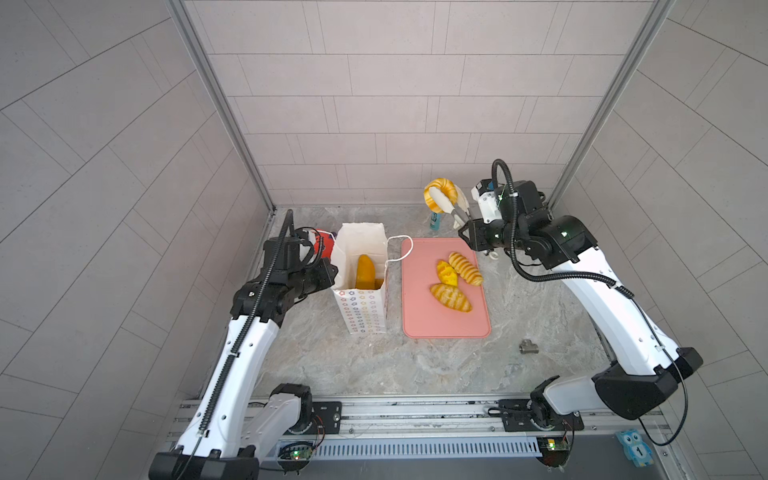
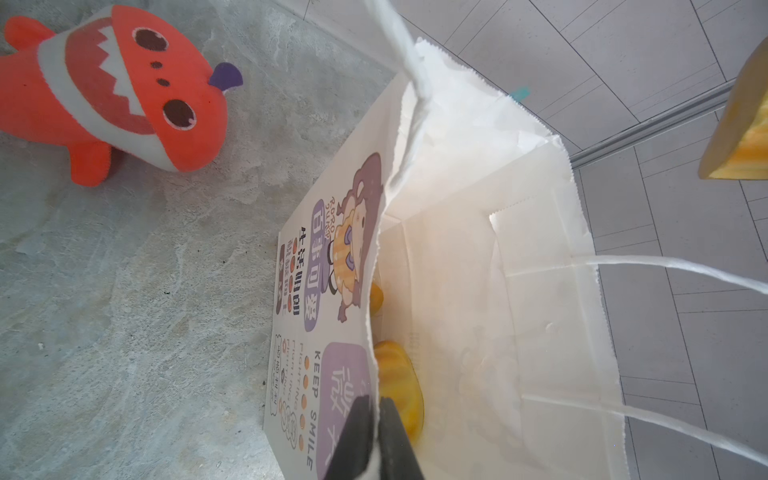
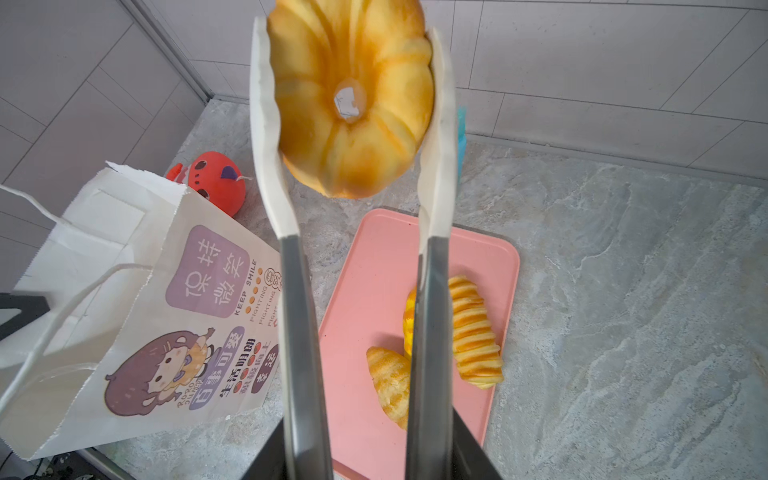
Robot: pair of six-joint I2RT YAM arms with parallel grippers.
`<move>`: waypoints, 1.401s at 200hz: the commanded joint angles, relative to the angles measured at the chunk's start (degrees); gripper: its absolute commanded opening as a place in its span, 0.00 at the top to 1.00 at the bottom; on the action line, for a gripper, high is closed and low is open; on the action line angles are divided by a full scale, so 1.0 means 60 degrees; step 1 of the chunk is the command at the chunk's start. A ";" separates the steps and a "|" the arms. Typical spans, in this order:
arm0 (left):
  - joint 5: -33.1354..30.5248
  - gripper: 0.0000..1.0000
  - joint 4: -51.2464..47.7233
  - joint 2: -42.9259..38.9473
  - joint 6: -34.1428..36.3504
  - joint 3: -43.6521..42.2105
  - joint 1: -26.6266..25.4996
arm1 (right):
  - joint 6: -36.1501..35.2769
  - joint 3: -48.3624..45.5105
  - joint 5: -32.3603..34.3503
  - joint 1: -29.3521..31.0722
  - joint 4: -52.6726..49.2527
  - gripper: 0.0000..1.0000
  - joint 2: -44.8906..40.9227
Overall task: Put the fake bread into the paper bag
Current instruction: 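Lift the ring donut in the tongs up off the tray, then carry the donut in the tongs over the bag opening and lower it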
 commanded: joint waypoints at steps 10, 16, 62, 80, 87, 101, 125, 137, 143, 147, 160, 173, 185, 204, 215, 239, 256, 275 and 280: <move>0.0028 0.89 -0.0034 -0.0039 -0.0043 0.0264 0.0039 | 0.0139 0.0428 -0.0249 -0.0026 0.0177 0.55 -0.0465; 0.0033 0.89 -0.0034 -0.0039 -0.0038 0.0263 0.0048 | 0.0140 0.0460 -0.0285 -0.0015 0.0173 0.55 -0.0471; 0.0012 0.88 -0.0021 -0.0038 -0.0066 0.0261 0.0039 | 0.0206 0.0711 -0.0470 0.0145 0.0199 0.55 -0.0585; 0.0012 0.89 -0.0012 -0.0029 -0.0058 0.0263 0.0045 | 0.0230 0.0808 -0.0498 0.0272 0.0220 0.55 -0.0600; 0.0012 0.88 -0.0020 -0.0036 -0.0068 0.0253 0.0037 | 0.0241 0.0849 -0.0505 0.0334 0.0228 0.55 -0.0595; 0.0016 0.89 -0.0020 -0.0025 -0.0062 0.0251 0.0034 | 0.0237 0.0939 -0.0506 0.0465 0.0228 0.55 -0.0586; 0.0016 0.89 -0.0027 -0.0051 -0.0066 0.0240 0.0034 | 0.0260 0.1076 -0.0470 0.0764 0.0246 0.55 -0.0556; 0.0012 0.89 -0.0024 -0.0046 -0.0069 0.0232 0.0041 | 0.0252 0.1179 -0.0428 0.0958 0.0240 0.55 -0.0502; 0.0023 0.89 -0.0034 -0.0037 -0.0066 0.0236 0.0047 | 0.0225 0.1237 -0.0378 0.1070 0.0209 0.55 -0.0472; 0.0013 0.88 -0.0032 -0.0041 -0.0072 0.0239 0.0048 | 0.0202 0.1288 -0.0354 0.1142 0.0190 0.55 -0.0442; 0.0012 0.89 -0.0034 -0.0051 -0.0059 0.0227 0.0048 | 0.0156 0.1433 -0.0238 0.1387 0.0141 0.55 -0.0360; 0.0012 0.89 -0.0034 -0.0061 -0.0059 0.0226 0.0036 | 0.0112 0.1582 -0.0132 0.1600 0.0080 0.55 -0.0268; 0.0012 0.89 -0.0032 -0.0073 -0.0063 0.0223 0.0044 | 0.0073 0.1713 -0.0073 0.1780 0.0039 0.55 -0.0173; 0.0015 0.89 -0.0041 -0.0086 -0.0062 0.0196 0.0034 | 0.0024 0.1924 0.0042 0.2048 -0.0055 0.55 -0.0035; 0.0000 0.89 -0.0049 -0.0093 -0.0070 0.0196 0.0044 | -0.0015 0.2047 0.0094 0.2208 -0.0099 0.55 0.0052; 0.0012 0.89 -0.0034 -0.0096 -0.0058 0.0170 0.0045 | -0.0092 0.2289 0.0258 0.2537 -0.0182 0.55 0.0239; -0.0002 0.89 -0.0049 -0.0111 -0.0045 0.0180 0.0037 | -0.0139 0.2436 0.0342 0.2738 -0.0242 0.55 0.0381; -0.0003 0.89 -0.0062 -0.0114 -0.0042 0.0179 0.0041 | -0.0161 0.2608 0.0386 0.2926 -0.0345 0.55 0.0572; -0.0003 0.89 -0.0064 -0.0124 -0.0040 0.0177 0.0040 | -0.0191 0.2652 0.0396 0.2981 -0.0357 0.55 0.0617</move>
